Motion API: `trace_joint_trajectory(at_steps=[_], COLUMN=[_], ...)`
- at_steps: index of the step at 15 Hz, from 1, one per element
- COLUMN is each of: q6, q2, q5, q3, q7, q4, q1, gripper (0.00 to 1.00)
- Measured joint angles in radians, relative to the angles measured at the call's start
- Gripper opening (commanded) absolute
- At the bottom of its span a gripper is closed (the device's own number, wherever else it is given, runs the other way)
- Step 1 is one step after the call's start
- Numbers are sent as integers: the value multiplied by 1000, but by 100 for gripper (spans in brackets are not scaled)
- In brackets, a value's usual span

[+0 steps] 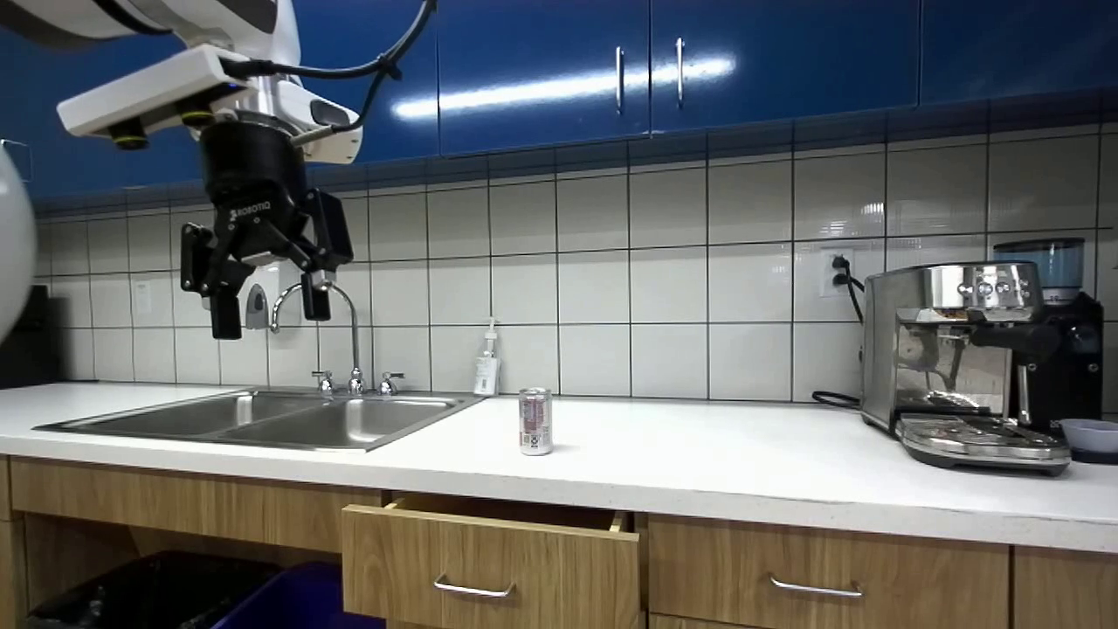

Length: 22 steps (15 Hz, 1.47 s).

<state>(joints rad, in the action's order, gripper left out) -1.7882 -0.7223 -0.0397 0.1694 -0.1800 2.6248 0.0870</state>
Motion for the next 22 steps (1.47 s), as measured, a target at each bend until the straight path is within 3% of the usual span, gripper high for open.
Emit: trace_joint_trajectory(at_steps=[7, 22], q6=[-137, -570], q2=[88, 419], q5=[-1, -20], q3=[-54, -131], q7=[33, 70], q4=[-3, -63], q1=[-10, -72], gripper=[100, 100])
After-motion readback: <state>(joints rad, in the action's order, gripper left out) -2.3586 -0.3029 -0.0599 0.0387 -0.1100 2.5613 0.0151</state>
